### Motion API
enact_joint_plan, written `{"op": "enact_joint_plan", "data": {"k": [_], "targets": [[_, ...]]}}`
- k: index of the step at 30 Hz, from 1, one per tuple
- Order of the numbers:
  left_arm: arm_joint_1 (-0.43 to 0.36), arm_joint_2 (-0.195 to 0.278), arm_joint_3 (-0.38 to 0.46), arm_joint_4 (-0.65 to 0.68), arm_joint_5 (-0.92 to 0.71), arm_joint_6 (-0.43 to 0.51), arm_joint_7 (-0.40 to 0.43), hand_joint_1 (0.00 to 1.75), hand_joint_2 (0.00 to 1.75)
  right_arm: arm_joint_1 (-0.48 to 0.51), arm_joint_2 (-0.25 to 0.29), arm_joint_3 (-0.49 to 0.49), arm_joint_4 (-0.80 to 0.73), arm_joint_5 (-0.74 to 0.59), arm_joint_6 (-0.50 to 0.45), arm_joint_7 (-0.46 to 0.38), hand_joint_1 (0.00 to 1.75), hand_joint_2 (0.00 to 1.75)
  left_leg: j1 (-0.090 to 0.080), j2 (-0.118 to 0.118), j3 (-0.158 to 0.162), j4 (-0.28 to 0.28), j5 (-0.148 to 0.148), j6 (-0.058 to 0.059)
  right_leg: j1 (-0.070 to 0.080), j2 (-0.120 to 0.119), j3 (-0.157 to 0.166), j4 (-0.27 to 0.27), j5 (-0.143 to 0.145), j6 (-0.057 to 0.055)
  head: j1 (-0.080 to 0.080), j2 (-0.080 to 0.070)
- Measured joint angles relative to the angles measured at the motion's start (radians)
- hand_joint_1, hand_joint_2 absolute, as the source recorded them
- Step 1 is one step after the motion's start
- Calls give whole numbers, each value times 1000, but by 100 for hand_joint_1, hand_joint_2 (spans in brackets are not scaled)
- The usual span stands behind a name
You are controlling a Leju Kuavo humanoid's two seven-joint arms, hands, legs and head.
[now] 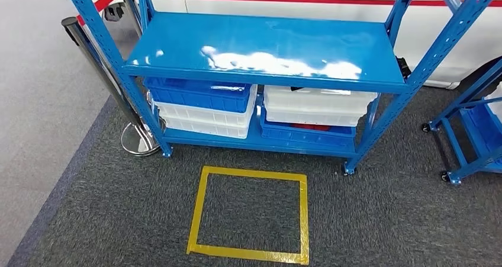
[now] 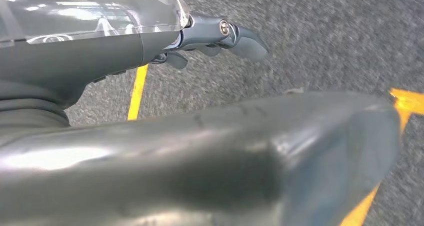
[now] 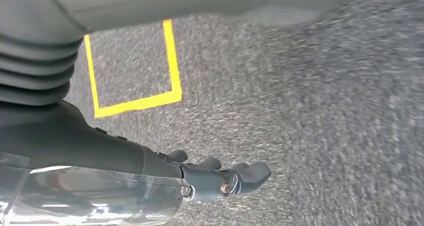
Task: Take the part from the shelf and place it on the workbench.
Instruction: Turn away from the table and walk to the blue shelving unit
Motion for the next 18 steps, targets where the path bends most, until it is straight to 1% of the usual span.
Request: {"op": "enact_joint_plan", "data": {"k": [1,2,3,4,5,6,7,8,9,10,11,12,13,14,15,16,17,18], "targets": [[-1,0,0,0,0,0,0,0,0,-3,0,-3,0,-4,1,-1,0,87,3,0,-40,63,-3,-6,-3,3,21,-9,-10,-5,-2,0],[-2,1,0,0,0,0,1,0,0,-6,0,-6,0,-4,-1,0,0,87,6,0,-94,135,-27,-15,-5,7,49,-18,-26,-9,-4,0],[-2,1,0,0,0,0,2,0,0,-8,0,-9,0,-5,-4,1,0,87,10,0,-152,202,-58,-23,-8,12,78,-26,-44,-13,-6,0],[-1,1,0,0,0,0,3,0,0,-9,0,-11,0,-2,-9,2,0,44,14,0,-203,242,-96,-28,-8,16,104,-29,-63,-14,-8,0],[1,1,0,0,0,0,4,0,0,-8,1,-11,0,0,-12,4,0,0,15,0,-224,229,-113,-30,-8,22,123,-29,-78,-13,-8,0],[3,1,0,0,0,0,5,0,0,-8,1,-11,0,-1,-13,4,0,0,16,-2,-230,188,-88,-27,-8,28,141,-29,-92,-10,-8,0],[7,1,0,0,0,0,5,0,0,-7,2,-12,0,-3,-12,4,0,0,16,-12,-230,131,-30,-24,-9,34,156,-30,-105,-7,-8,0],[11,2,0,0,0,1,6,0,0,-9,3,-13,0,-5,-10,4,0,0,14,-27,-231,77,40,-20,-9,41,169,-29,-118,-3,-7,0],[15,3,0,1,0,1,6,0,0,-12,3,-14,0,-6,-9,3,0,0,12,-37,-230,35,94,-14,-9,47,177,-29,-128,3,-6,0],[17,5,0,1,0,1,6,0,0,-14,4,-15,0,-6,-11,3,0,0,10,-44,-229,12,130,-8,-10,53,182,-32,-136,8,-6,0],[17,5,0,1,0,1,7,0,0,-16,5,-15,0,-4,-16,3,0,0,7,-43,-225,3,136,1,-10,57,188,-32,-136,15,-7,0],[15,5,0,1,0,1,7,0,0,-16,5,-15,0,-2,-22,5,0,0,7,-37,-212,-5,130,9,-9,59,192,-31,-132,23,-8,0],[14,5,0,1,0,1,7,0,0,-16,5,-16,0,0,-27,7,0,0,8,-34,-194,-16,128,17,-9,55,194,-16,-125,29,-7,0],[13,4,0,1,0,1,7,0,0,-16,5,-16,0,1,-31,8,0,0,10,-31,-176,-28,123,25,-8,45,185,15,-118,34,-6,0],[12,4,0,1,0,1,7,0,0,-17,5,-16,0,2,-33,9,0,0,11,-28,-157,-37,118,32,-8,33,161,61,-119,37,-5,0],[11,5,0,1,0,1,7,0,0,-19,6,-16,0,3,-33,9,0,0,12,-23,-142,-44,110,37,-9,19,123,118,-132,38,-4,0],[11,5,0,1,0,1,7,0,0,-20,6,-16,0,5,-33,8,0,0,11,-20,-130,-46,101,40,-9,10,78,174,-155,40,-3,0],[10,5,0,1,0,1,7,0,0,-21,6,-16,0,6,-33,7,0,0,10,-16,-118,-47,90,41,-9,5,34,220,-186,42,-3,0]]}}
